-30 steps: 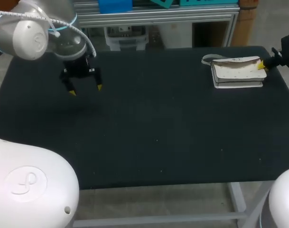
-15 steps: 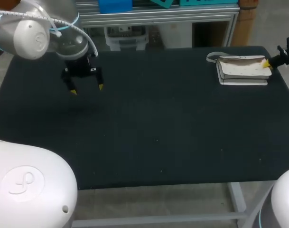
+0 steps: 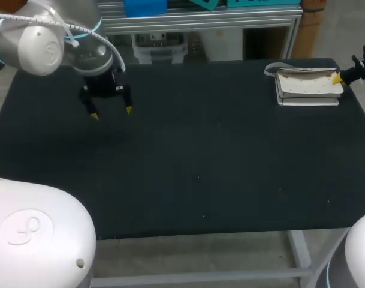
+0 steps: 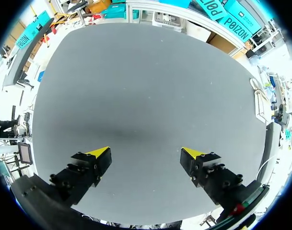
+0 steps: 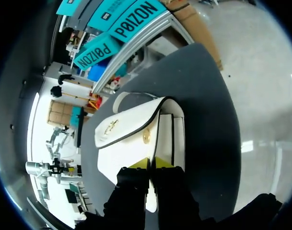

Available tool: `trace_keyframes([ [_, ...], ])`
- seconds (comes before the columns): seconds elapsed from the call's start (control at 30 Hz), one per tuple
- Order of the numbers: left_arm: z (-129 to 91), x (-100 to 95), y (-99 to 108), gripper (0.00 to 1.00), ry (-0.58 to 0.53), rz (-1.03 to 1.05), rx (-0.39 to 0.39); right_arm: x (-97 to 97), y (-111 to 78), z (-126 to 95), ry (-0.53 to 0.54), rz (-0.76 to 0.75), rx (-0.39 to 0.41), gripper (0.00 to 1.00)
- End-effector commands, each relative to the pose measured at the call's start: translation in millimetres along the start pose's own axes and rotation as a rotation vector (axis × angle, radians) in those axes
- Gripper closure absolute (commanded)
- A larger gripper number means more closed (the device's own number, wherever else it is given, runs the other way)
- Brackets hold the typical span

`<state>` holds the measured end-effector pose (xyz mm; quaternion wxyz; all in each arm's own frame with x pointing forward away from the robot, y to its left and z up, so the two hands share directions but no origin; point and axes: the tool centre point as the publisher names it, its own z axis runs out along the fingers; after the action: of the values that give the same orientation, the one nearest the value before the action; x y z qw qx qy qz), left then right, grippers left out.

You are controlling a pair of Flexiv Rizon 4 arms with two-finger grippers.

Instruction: Pick up the bag, open it, inspect its contents, close it, and place it on the opposite side

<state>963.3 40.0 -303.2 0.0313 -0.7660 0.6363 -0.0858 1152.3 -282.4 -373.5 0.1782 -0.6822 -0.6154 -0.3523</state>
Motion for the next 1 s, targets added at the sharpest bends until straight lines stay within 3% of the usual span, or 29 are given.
trace_keyframes([
  [0.03,0,1.3,0,0.00,0.000,0.003,0.000,-1.7,3.9,11,0.017,0.002,0.172,1.00],
  [0.3,-2,0.6,1,0.00,0.007,0.008,0.004,-3.7,-1.9,17,0.019,0.009,0.189,1.00],
  [0.53,-2,1.2,1,0.00,0.019,0.011,0.003,5.7,-4.8,10,0.029,-0.014,0.190,1.00],
  [1.0,1,9.0,1,0.00,0.043,0.033,-0.007,43.2,-49.0,44,0.088,-0.078,0.253,1.00],
])
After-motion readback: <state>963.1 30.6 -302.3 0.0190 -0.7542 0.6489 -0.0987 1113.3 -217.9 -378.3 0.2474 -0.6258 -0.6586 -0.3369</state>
